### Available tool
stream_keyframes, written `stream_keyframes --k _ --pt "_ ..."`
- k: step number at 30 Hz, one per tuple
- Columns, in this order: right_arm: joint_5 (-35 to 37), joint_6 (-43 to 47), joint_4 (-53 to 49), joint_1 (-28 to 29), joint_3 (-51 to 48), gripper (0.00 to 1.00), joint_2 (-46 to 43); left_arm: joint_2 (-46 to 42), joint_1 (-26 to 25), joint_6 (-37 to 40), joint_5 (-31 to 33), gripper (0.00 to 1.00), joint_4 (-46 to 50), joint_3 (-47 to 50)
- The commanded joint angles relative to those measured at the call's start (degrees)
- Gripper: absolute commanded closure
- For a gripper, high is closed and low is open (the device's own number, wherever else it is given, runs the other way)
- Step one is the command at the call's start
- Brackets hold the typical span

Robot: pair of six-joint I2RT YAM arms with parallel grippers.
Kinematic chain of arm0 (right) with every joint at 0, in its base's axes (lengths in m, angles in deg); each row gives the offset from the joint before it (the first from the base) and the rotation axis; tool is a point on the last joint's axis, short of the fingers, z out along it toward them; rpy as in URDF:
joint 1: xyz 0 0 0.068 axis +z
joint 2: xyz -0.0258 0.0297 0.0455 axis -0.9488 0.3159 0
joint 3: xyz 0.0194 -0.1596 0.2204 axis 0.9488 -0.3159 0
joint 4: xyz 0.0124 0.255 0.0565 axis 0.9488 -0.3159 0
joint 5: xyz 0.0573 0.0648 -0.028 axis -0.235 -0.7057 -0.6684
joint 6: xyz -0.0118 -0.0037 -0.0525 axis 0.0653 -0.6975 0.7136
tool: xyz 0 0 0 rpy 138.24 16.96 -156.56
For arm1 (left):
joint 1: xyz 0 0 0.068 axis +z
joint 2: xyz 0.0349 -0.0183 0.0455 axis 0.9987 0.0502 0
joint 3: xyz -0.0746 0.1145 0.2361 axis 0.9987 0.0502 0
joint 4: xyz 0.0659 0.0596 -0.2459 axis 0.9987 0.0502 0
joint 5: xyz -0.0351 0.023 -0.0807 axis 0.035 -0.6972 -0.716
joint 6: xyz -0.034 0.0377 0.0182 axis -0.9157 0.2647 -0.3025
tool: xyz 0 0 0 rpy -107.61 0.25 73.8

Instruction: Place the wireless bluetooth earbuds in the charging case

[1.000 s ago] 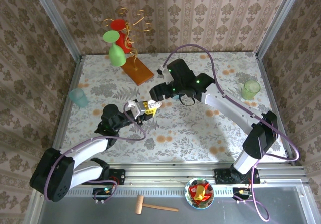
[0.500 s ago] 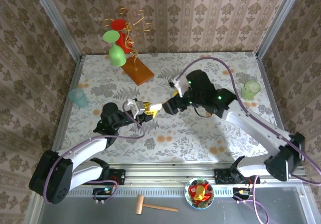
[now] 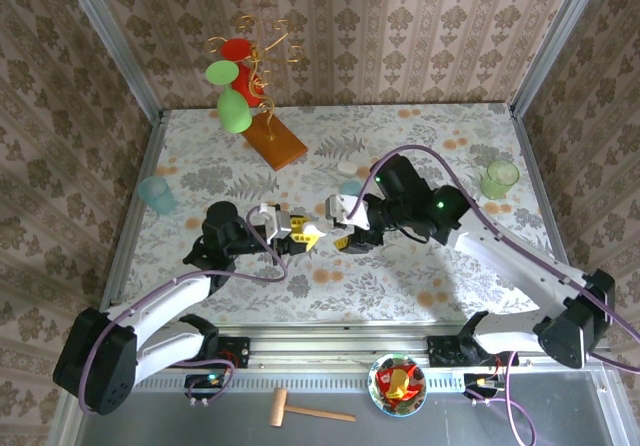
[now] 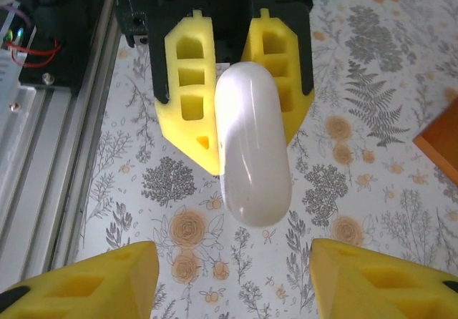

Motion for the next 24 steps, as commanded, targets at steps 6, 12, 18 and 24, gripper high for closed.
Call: stream_keyframes --k 6,12,18,24 --pt "-3.07 4.43 -4.68 1.72 5.89 0.62 4.80 -0.41 -0.57 2.16 -2.53 0.96 0.46 -1.80" --pt "-4.25 2.11 -3.21 2.19 6.35 0.62 7.26 0.01 -0.84 2.06 -1.75 0.96 0.24 -1.70" --pt "-3.56 0.39 -3.15 2.15 6.64 0.75 8.04 0.48 -1.01 1.70 -1.02 0.95 -0.62 -1.69" --pt "-1.05 -2.04 -1.10 1.43 4.86 0.85 6.85 0.20 -0.99 1.85 1.12 0.76 -0.78 -1.00"
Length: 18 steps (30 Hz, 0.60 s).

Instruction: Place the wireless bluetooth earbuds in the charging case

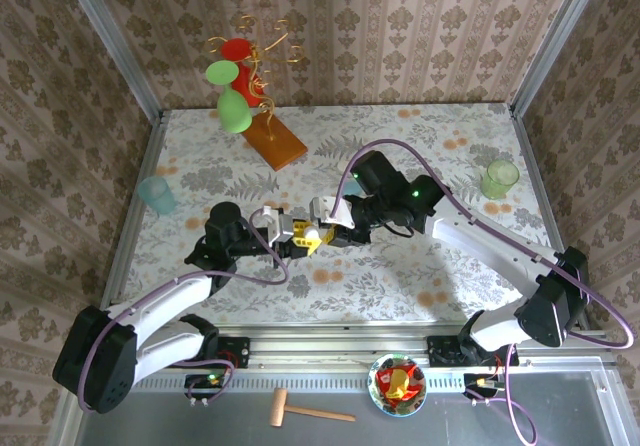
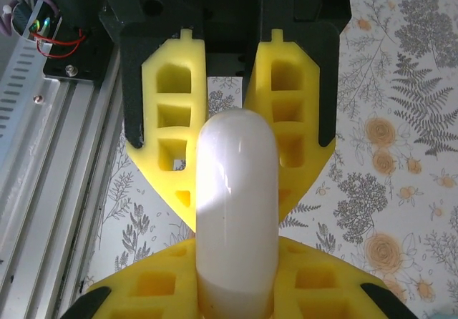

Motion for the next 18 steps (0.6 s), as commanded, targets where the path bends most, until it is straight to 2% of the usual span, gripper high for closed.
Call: stream_keyframes --k 1,4,6,10,13,16,18 --pt "0.92 -3.22 2.95 -0.74 -0.71 0.85 -0.86 -0.40 -0.18 0.90 2.53 0.63 -2.07 -0.83" --pt "0.94 -10.56 9.13 -3.50 -3.29 0.85 -1.69 -0.97 -0.18 0.42 6.66 0.26 -4.24 0.29" --pt "1.53 -18.69 14.46 -6.54 -5.22 0.85 -1.97 -1.91 -0.18 0.77 10.42 0.13 -4.88 1.21" --pt "5.35 -41.46 22.06 -14.20 -8.50 0.88 -0.90 -4.22 -0.18 3.08 20.17 0.03 -4.34 3.72" --pt "2.36 -55.48 25.53 -18.92 -11.61 0.92 1.52 -4.82 -0.17 4.79 25.74 0.00 -1.78 4.80" --pt "0.93 -63.26 21.55 -21.45 -11.80 0.92 6.48 -4.07 -0.26 6.77 27.47 0.00 2.80 4.34" --pt "-0.87 -65.15 19.74 -22.04 -12.24 0.90 9.28 -3.06 -0.40 7.32 28.04 0.00 4.57 3.81"
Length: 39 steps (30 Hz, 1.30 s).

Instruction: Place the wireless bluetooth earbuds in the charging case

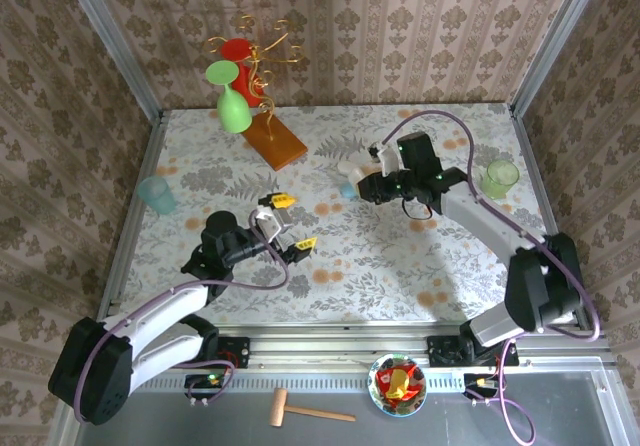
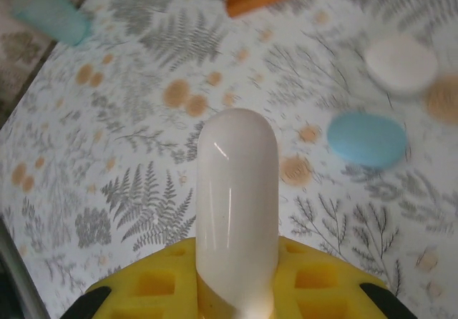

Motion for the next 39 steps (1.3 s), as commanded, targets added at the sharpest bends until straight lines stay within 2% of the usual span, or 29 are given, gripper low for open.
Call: stream_keyframes --k 1,4,9,14,18,21,23,26,29,32,34,37,39 --pt "-4.50 -13.28 -0.21 -0.25 -2.92 0.90 4.38 1.48 -0.49 3.28 4.08 0.00 4.65 -0.42" --pt "-6.53 -16.29 2.97 -0.32 -5.28 0.88 6.74 3.39 -0.71 4.71 2.14 0.00 7.58 -1.71" --pt "-6.64 -17.87 4.86 -0.73 -6.64 0.84 12.46 5.83 -0.68 4.17 -2.88 0.00 7.14 -2.63" --pt "-5.03 -17.63 5.19 -0.95 -6.82 0.75 15.76 5.83 -0.71 3.71 -3.55 0.00 7.88 -3.16" --pt "-0.84 -15.41 3.32 -1.02 -6.59 0.66 15.35 5.11 0.61 0.08 1.68 0.00 9.47 -4.25" --pt "3.72 -13.85 1.20 -1.28 -6.14 0.45 12.35 4.30 2.92 -3.80 8.14 0.00 9.13 -4.51" --pt "7.64 -11.93 0.06 -1.45 -6.21 0.30 9.08 3.10 4.49 -5.13 14.24 0.00 9.50 -4.40" --pt "13.89 -7.30 0.77 -1.46 -7.47 0.15 2.66 1.19 5.13 -5.42 28.82 0.00 13.84 -5.23" --pt "23.07 -3.43 5.21 -1.51 -10.65 0.07 -4.62 -0.73 7.91 -4.73 37.56 0.00 14.05 -3.99" --pt "33.49 0.15 13.23 -2.51 -16.33 0.04 -12.93 -1.26 11.50 -3.89 41.55 0.00 10.01 -0.92" --pt "38.83 3.90 20.24 -4.39 -21.89 0.03 -16.95 -0.01 14.73 -3.92 41.84 0.00 6.86 1.22" --pt "43.05 7.81 28.18 -8.79 -28.54 0.01 -20.36 4.00 18.88 -4.75 39.84 0.00 0.48 3.78" --pt "41.33 8.48 35.73 -12.36 -33.22 0.00 -20.51 7.47 20.81 -5.42 38.65 0.00 -4.82 5.23"
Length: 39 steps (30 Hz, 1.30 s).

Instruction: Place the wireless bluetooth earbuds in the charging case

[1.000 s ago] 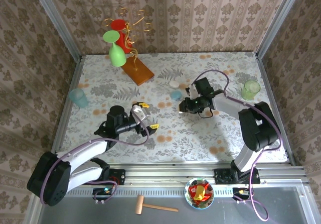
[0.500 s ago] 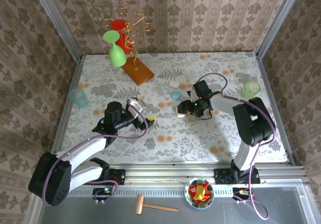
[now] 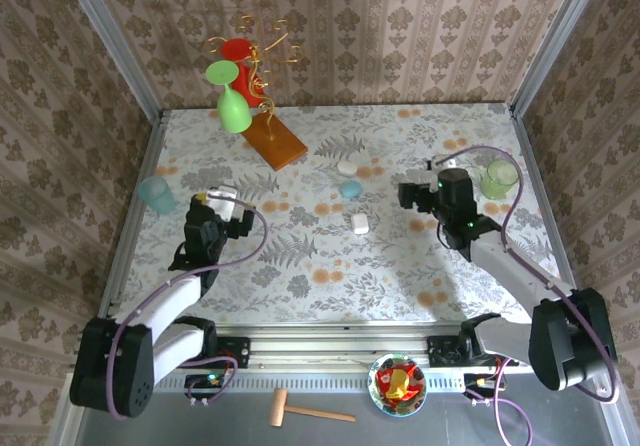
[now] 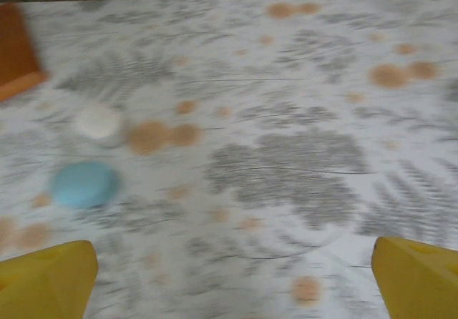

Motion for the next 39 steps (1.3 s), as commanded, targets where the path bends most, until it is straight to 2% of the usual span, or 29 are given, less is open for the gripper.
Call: stream_keyframes --k 1,3,8,13,15,17,19,39 --pt "4.09 4.91 16.56 -4.96 -7.48 0.00 0.29 5.28 2.69 -2.00 0.40 0.00 -11.69 2.73" --pt "1.14 4.06 25.52 -7.28 -11.32 0.00 2.24 8.85 3.78 -1.53 -0.35 0.00 -15.83 2.49" --pt "-0.26 6.51 34.74 -8.12 -13.31 0.00 8.94 17.08 7.53 -1.63 -3.82 0.00 -22.73 -0.25" --pt "-3.36 6.46 42.89 -9.78 -14.17 0.00 16.45 29.32 11.41 -4.13 -5.95 0.00 -32.80 -1.66" --pt "-4.52 6.17 44.50 -10.19 -14.26 0.00 18.45 27.77 12.39 -5.62 -6.42 0.00 -27.94 -2.84" --pt "-4.68 6.06 47.42 -10.34 -14.64 0.00 20.63 28.98 13.46 -6.17 -7.11 0.00 -28.11 -3.85" --pt "-4.12 5.60 44.32 -10.61 -13.77 0.00 19.81 28.27 13.73 -6.94 -7.32 0.00 -23.00 -5.81" --pt "-2.40 4.78 42.96 -10.85 -12.70 0.00 20.38 28.72 12.91 -5.24 -8.10 0.00 -22.64 -6.30"
